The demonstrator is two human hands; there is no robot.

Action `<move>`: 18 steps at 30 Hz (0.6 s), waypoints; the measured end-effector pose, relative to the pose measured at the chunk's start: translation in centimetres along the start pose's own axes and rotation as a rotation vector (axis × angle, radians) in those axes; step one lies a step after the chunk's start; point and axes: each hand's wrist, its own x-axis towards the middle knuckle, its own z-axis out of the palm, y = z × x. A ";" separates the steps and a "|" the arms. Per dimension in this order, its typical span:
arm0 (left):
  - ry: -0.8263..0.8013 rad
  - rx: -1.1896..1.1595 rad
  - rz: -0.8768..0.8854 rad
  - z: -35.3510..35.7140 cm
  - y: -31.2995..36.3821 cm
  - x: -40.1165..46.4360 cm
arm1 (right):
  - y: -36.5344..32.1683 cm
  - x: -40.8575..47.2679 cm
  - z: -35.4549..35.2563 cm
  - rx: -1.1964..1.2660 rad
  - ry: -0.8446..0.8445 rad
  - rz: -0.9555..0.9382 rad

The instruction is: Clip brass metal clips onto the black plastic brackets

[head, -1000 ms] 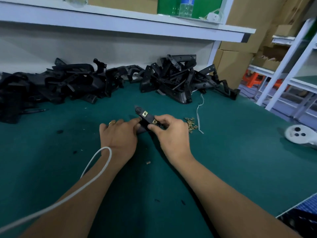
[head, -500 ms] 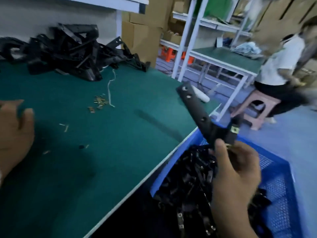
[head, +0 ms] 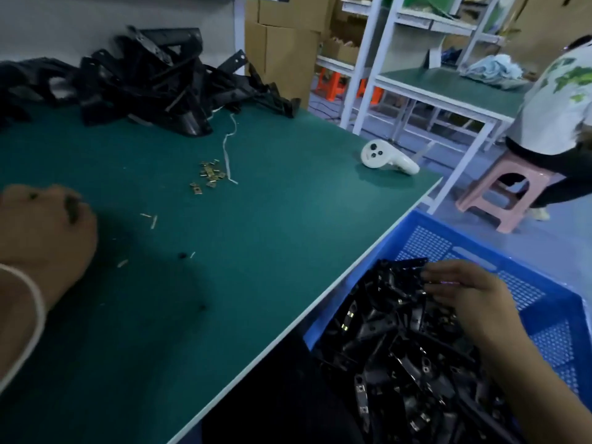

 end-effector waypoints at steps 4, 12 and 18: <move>0.052 0.007 -0.022 -3.1 2.1 -1.3 | -8.2 1.8 5.3 0.236 -0.140 -0.221; -0.031 0.024 -0.040 -2.7 2.1 -0.1 | -19.9 5.8 24.3 -0.196 -0.486 -0.485; -0.043 -0.009 -0.051 -2.3 1.9 0.5 | -26.6 13.1 34.6 -0.344 -0.429 -0.468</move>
